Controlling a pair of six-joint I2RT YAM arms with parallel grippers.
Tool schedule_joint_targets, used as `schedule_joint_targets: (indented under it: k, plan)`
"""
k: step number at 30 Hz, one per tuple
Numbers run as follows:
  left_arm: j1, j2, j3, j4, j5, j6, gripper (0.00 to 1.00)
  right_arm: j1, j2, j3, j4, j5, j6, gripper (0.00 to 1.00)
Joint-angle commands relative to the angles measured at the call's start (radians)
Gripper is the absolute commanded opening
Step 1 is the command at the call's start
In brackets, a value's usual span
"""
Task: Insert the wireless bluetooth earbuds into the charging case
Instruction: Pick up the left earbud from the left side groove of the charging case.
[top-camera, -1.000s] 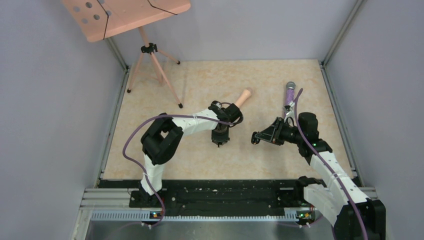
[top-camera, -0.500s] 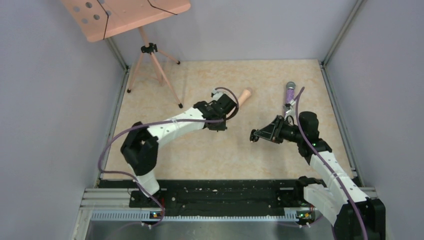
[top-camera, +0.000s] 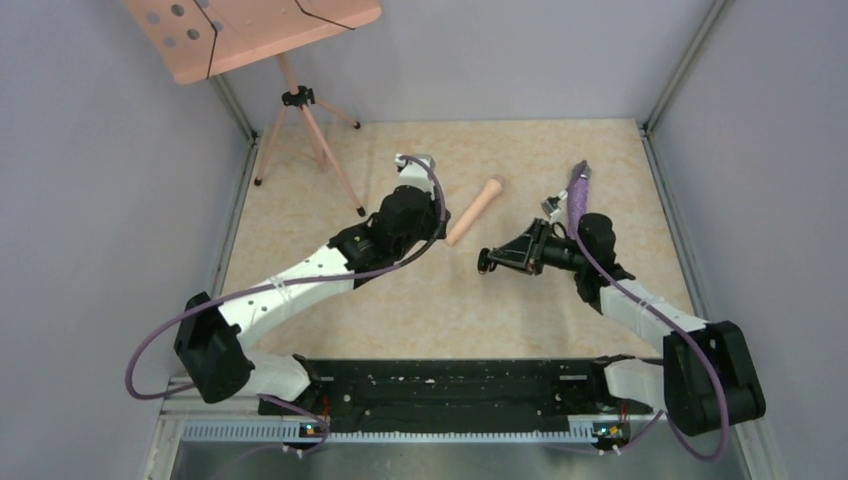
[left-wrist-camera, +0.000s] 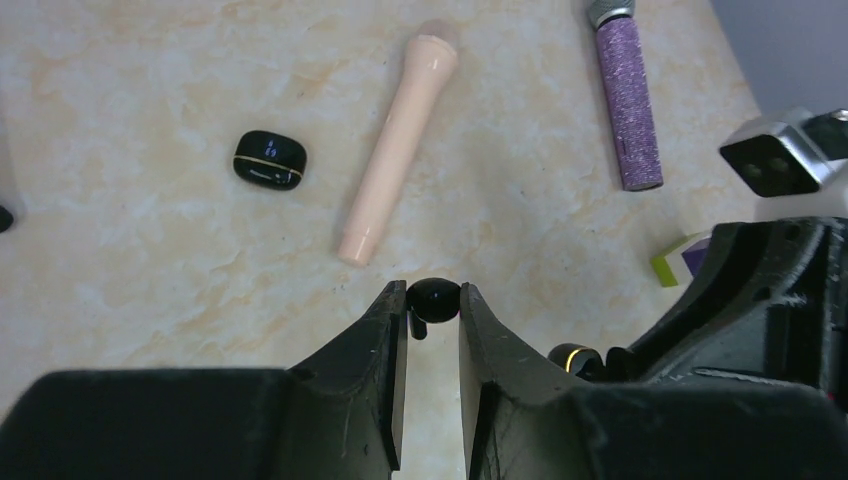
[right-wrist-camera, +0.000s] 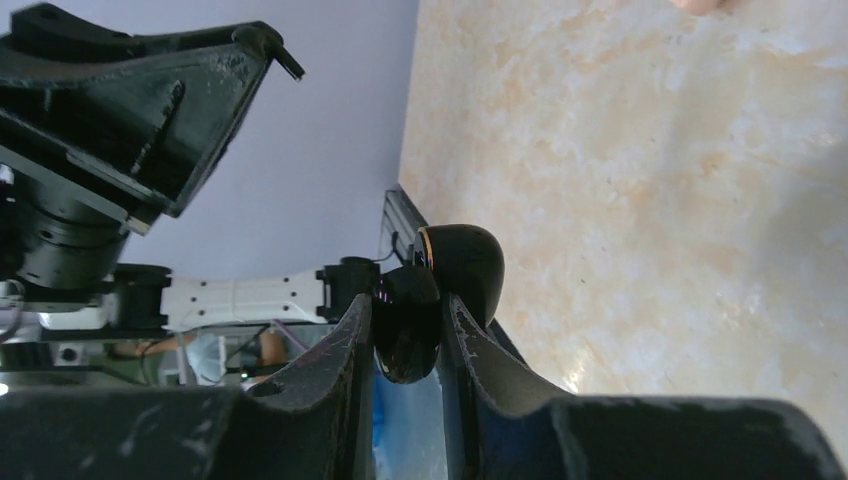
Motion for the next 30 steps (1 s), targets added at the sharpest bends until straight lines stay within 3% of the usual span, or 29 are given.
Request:
schedule_joint_targets:
  k: [1, 6, 16, 23, 30]
  plan:
    - [0.004, -0.085, -0.060, 0.260, 0.067, 0.078, 0.16, 0.013, 0.092, 0.058, 0.370, -0.077, 0.184, 0.00]
    - [0.004, -0.131, -0.063, 0.290, 0.166, 0.136, 0.15, 0.015, 0.198, 0.115, 0.508, -0.164, 0.273, 0.00]
    - [0.003, -0.226, -0.079, 0.281, 0.379, 0.162, 0.11, 0.015, 0.260, 0.251, 0.351, -0.318, 0.110, 0.00]
    - [0.003, -0.248, -0.099, 0.284, 0.542, 0.171, 0.09, 0.015, 0.249, 0.266, 0.356, -0.415, 0.114, 0.00]
    - [0.004, -0.256, -0.109, 0.286, 0.614, 0.188, 0.08, 0.016, 0.273, 0.204, 0.711, -0.441, 0.505, 0.00]
